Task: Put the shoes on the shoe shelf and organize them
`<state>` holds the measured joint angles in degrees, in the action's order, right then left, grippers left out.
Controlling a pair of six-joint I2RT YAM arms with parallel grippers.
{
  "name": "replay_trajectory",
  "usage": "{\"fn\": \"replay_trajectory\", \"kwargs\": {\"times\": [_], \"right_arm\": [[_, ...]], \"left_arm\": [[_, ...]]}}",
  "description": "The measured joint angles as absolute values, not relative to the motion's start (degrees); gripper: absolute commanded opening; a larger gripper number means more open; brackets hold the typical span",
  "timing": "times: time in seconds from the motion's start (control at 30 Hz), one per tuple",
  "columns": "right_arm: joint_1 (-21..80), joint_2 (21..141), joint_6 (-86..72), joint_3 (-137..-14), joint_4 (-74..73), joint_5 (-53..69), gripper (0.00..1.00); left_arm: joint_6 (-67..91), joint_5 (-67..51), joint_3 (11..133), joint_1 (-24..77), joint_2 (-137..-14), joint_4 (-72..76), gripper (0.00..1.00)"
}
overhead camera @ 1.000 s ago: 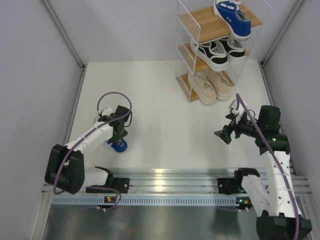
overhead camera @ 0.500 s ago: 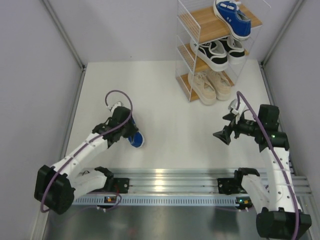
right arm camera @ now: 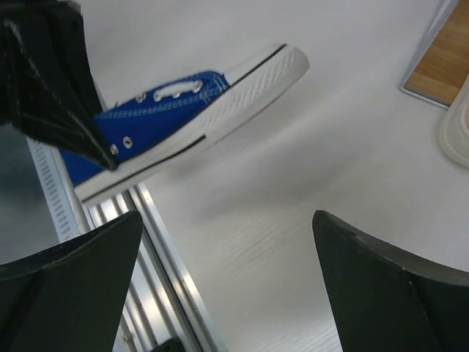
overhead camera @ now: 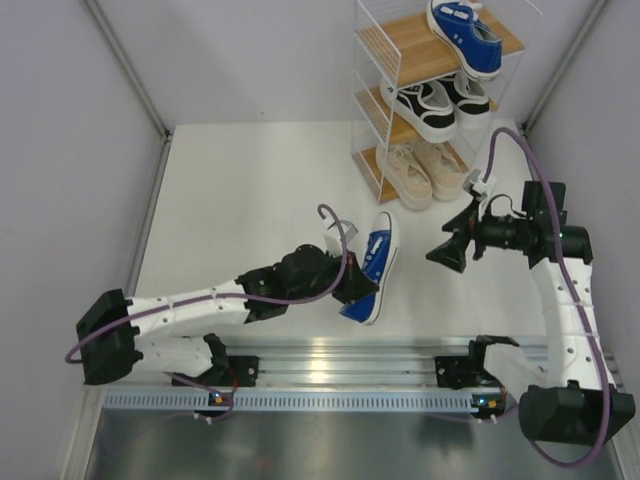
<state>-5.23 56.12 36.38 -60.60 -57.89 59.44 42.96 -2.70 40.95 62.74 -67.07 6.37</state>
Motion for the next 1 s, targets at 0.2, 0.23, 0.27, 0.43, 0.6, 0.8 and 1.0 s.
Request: {"fn": "replay_trajectory", "kwargs": {"times": [0.2,0.23,0.27,0.43,0.6,0.8,1.0], "right_arm": [[-3.7,50.2,9.3,-58.8,-45.8,48.7,0.99],[-3.0,49.1,5.5,-58.8,-44.5,45.9,0.99],[-2.0,48.1,1.7,-58.8,-43.3,43.0,0.99],[3.2,47.0,-9.7,-58.1,-39.7,35.7,0.99],[4.5,48.9,-14.9,-54.1,-36.9,33.0,0.99],[4.8,50.3,-15.7,-52.0,-33.9,32.8,0.4],[2.9,49.6,-13.9,-51.3,-29.8,38.7,0.0]], "left_arm": [[37.9,-3.8,46.9,65.8,-74.2,11.1,0.0],[37.3,-4.0,48.1,66.0,-75.4,11.7,0.0],[36.8,-4.2,49.0,66.2,-76.4,12.4,0.0],[35.1,-5.6,53.8,66.9,-80.8,13.9,0.0],[34.3,-7.0,56.9,67.9,-83.9,15.6,0.0],[34.2,-8.1,58.8,68.7,-85.9,16.0,0.0],[33.0,-9.7,57.8,68.7,-86.3,19.9,0.53]]}}
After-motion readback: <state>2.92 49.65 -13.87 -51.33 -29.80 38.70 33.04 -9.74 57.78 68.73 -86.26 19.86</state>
